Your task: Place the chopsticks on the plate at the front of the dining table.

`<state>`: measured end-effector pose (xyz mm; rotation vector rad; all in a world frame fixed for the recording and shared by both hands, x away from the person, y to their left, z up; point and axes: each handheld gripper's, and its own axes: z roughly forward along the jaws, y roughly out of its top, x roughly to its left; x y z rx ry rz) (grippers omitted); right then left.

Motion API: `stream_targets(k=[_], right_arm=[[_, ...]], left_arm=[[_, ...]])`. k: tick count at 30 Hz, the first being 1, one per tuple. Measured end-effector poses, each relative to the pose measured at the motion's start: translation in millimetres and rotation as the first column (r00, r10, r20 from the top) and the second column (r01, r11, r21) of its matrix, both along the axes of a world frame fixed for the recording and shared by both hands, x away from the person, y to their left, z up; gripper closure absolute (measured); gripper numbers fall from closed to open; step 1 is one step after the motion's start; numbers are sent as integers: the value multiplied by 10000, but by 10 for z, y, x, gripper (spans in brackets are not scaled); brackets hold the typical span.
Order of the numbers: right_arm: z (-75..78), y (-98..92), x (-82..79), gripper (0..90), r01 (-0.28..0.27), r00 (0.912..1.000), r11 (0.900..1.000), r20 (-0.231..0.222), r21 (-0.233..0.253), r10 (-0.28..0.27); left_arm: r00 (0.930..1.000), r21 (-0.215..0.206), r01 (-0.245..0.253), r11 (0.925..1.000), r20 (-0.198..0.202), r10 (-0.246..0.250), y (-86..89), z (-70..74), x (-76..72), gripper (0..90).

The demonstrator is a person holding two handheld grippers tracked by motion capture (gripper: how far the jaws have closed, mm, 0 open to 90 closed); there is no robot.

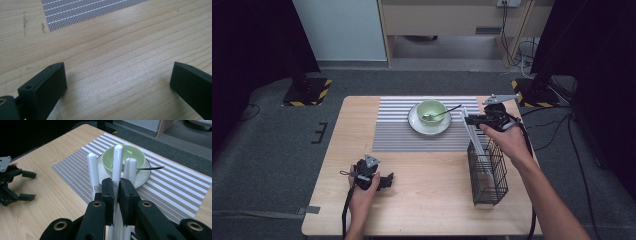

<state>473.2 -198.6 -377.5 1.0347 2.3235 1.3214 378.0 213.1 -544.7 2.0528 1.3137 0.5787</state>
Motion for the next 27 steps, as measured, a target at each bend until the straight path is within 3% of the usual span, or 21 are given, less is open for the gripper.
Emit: stream_targets(k=[6, 18, 27], right_arm=[[15, 8, 9, 836, -115, 9999, 9999, -19, 28, 115], [122, -55, 22, 840, -191, 9997, 9983, 168, 545, 182], [347, -90, 12, 842, -178, 9978, 9957, 647, 913, 119]], left_arm=[[10000, -5, 12, 10000, -8, -12, 1, 0, -10, 0], [10000, 3, 26, 10000, -3, -26, 4, 0, -19, 0], [10000, 2, 29, 10000, -3, -29, 5, 0, -21, 0]])
